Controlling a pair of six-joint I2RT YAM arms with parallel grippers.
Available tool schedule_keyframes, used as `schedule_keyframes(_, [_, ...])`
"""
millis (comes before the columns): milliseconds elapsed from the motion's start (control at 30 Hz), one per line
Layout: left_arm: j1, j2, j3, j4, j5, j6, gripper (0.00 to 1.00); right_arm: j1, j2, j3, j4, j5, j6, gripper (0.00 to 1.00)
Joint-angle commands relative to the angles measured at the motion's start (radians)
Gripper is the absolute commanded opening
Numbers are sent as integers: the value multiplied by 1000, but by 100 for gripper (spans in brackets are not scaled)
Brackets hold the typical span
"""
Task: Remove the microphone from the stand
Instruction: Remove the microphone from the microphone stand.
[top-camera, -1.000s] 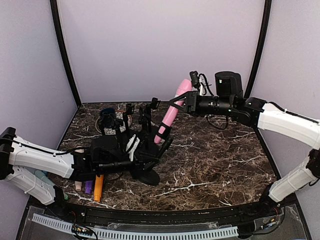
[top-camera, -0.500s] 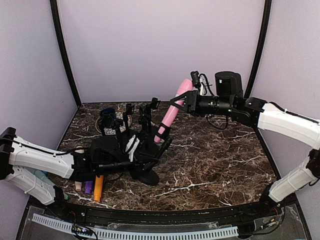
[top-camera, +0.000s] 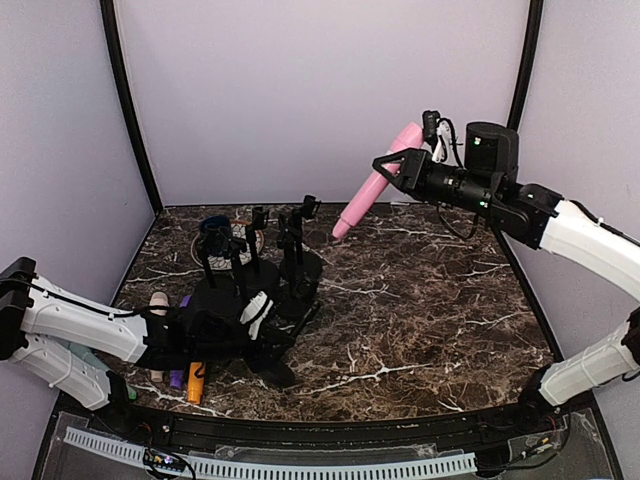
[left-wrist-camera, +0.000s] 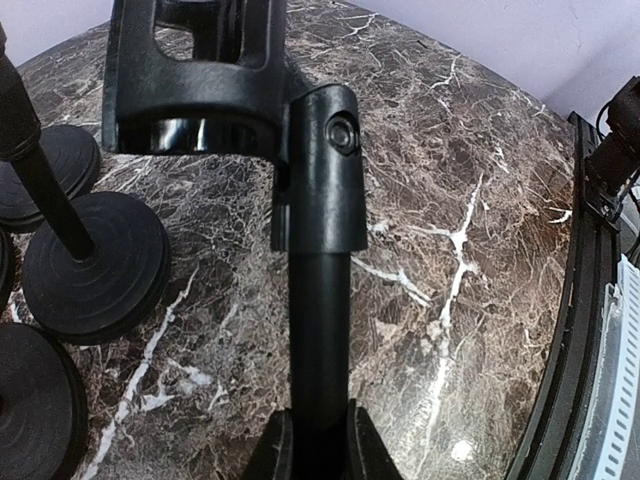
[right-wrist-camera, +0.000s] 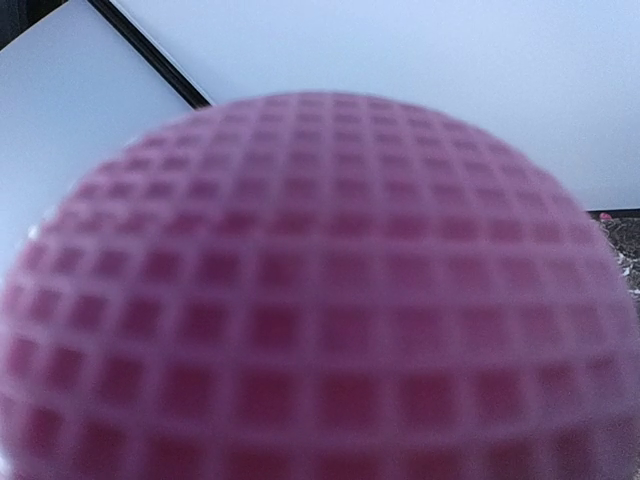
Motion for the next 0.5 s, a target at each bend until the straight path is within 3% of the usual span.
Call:
schedule_keyframes(0, [4, -36, -22, 68, -39, -19, 0, -3, -28, 23, 41, 48, -21, 19])
schedule_keyframes(133, [4, -54, -58, 148, -67, -12, 0, -3, -37, 8, 52, 48, -19, 19])
schedule_keyframes(267, [3, -59, -124, 340, -114, 25, 0, -5, -40, -8, 64, 47, -11, 19])
schedule_keyframes(467, [4, -3, -85, 519, -160, 108, 0, -5, -44, -13, 62, 52, -13, 19])
